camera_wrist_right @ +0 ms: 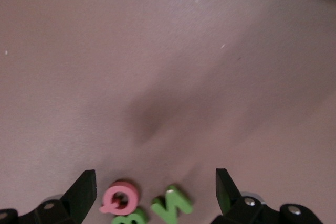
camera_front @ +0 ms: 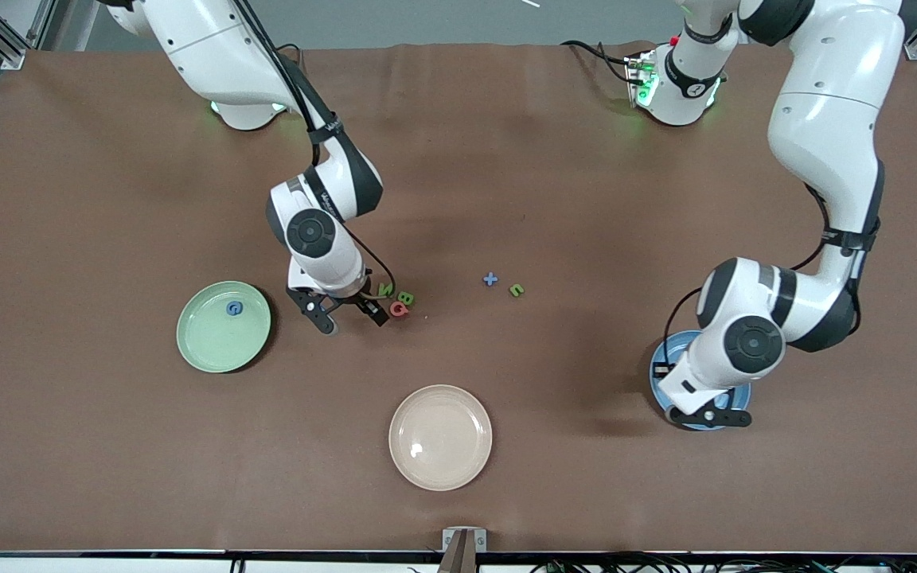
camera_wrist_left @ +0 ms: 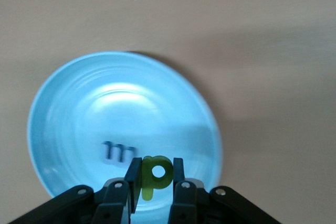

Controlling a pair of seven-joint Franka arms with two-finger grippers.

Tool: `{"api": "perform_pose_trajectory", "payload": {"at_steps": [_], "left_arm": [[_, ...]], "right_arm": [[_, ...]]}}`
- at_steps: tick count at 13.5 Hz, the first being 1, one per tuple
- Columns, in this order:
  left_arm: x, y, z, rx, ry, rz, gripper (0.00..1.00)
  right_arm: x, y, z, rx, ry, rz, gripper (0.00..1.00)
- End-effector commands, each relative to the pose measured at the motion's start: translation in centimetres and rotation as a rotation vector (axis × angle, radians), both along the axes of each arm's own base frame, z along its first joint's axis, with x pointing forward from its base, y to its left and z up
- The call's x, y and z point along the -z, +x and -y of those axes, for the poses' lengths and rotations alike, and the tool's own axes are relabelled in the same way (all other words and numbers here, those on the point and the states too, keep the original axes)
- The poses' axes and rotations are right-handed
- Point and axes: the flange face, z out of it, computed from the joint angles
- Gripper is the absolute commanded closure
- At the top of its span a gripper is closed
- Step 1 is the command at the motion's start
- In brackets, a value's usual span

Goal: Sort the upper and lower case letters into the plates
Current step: 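Drop the p on the blue plate while the right gripper grasps the pink letter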

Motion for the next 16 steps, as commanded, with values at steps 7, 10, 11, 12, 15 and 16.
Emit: {"api": "perform_pose_trajectory", "payload": {"at_steps": [7,10,11,12,15,16], "left_arm": [[-1.5,-1.4,2.3,0.053,-0.036,0.051,0.00],[-3.4,-3.1,6.5,-0.014,-0.052,0.012,0.00],[-4.8,-3.8,8.5,-0.059,-0.064,0.018,0.00],[-5.6,-4.6,10.0,-0.103,-0.072,0.023,0.00],[-5.3,-7.9,14.5,-0.179,-0.088,0.003,0.00],[-5.1,-9.0,16.1,-0.218,-0.095,-0.007,0.00]], "right_arm": [[2.3,1.3,-3.8,0.134,-0.002,0.011,0.28],[2.4,1.4,-3.8,0.146,-0.001,0.013,0.41],[2.6,1.3,-3.9,0.147,-0.003,0.010,0.41],[2.5,1.2,-4.2,0.150,-0.002,0.011,0.41],[2.8,0.5,-4.8,0.146,-0.008,0.004,0.41],[2.9,0.3,-4.9,0.144,-0.010,0.001,0.41]]}}
